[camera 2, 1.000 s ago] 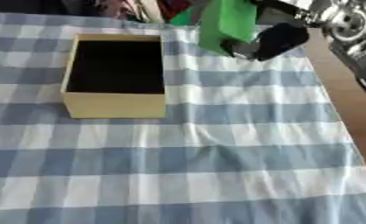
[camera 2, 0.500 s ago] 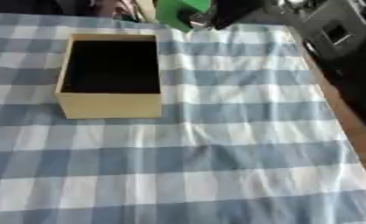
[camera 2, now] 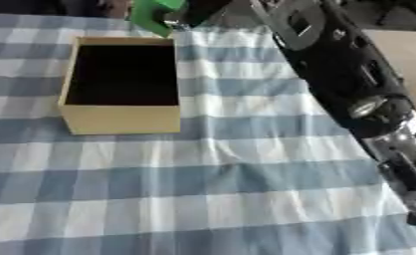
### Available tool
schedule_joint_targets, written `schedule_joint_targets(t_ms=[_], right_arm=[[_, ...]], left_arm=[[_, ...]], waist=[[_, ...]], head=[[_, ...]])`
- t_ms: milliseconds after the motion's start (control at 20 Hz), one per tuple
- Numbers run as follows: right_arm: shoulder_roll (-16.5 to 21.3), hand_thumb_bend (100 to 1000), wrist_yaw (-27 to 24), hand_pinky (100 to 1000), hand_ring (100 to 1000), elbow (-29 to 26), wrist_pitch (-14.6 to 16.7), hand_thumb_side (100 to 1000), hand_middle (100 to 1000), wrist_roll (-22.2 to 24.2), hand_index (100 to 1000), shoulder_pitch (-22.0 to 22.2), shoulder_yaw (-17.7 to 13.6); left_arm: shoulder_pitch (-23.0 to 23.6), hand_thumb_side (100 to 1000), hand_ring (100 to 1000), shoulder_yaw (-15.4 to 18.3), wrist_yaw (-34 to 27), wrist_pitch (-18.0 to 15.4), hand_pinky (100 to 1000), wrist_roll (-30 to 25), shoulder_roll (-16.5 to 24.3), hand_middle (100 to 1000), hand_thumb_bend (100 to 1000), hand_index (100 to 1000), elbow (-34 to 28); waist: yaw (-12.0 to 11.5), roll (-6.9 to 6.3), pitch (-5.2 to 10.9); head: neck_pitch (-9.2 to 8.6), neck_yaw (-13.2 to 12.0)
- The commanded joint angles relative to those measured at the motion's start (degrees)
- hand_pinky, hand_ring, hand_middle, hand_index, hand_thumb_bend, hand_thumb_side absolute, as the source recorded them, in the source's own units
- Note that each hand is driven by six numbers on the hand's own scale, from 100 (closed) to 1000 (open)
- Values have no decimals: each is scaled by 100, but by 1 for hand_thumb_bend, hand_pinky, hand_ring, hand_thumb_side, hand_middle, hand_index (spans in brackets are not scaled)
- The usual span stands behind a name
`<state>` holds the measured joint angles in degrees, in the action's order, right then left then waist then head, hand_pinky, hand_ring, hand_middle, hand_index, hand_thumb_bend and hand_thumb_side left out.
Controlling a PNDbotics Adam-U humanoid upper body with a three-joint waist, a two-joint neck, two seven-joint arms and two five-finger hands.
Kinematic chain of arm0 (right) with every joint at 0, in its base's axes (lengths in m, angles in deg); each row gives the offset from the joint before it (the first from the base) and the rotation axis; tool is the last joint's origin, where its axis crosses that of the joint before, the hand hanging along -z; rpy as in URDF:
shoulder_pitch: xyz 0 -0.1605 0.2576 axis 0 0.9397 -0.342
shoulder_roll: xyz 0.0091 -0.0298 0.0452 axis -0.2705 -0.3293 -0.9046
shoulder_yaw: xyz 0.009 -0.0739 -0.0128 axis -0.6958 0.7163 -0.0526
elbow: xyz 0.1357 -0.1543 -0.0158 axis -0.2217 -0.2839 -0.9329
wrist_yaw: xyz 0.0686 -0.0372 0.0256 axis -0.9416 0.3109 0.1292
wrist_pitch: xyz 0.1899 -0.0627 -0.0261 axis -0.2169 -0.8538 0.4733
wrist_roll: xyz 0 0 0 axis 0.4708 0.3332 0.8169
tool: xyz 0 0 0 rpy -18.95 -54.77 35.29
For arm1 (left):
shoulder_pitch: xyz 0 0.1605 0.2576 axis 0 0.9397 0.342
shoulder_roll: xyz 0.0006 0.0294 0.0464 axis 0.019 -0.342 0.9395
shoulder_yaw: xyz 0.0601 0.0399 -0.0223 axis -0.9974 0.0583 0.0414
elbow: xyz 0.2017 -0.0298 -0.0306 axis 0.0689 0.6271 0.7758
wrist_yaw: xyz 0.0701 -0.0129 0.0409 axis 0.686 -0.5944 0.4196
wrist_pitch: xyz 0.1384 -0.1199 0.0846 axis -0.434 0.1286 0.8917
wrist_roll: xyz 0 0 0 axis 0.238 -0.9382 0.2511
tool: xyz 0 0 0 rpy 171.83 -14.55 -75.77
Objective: Pick up objects on the table and place them in the box.
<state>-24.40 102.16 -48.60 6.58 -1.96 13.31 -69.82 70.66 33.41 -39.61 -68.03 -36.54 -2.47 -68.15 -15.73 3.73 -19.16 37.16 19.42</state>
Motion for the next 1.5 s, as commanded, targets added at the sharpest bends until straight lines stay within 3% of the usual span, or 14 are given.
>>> schedule_joint_targets(t_ms=[50,900,1300,1500], right_arm=[[-125,100,170,633,588,259,90,382,442,31,607,-219,5],[-558,100,300,542,473,697,382,386,428,478,593,-354,303],[-668,100,551,536,474,1023,493,396,441,692,623,-347,360],[-703,100,548,559,503,1156,573,454,477,822,672,-346,385]], left_arm=[[-81,895,595,-9,-52,-1,695,-43,27,656,100,736,-99],[-140,896,595,-24,-69,2,696,-69,4,657,100,736,-99],[-186,898,596,-36,-78,8,696,-82,-6,657,100,735,-99],[-197,898,596,-39,-78,16,696,-88,-6,657,100,735,-99]], waist=[[-19,75,15],[-121,146,-18],[-179,201,-56],[-189,209,-68]], head=[[-43,57],[47,71],[39,64],[61,51]])
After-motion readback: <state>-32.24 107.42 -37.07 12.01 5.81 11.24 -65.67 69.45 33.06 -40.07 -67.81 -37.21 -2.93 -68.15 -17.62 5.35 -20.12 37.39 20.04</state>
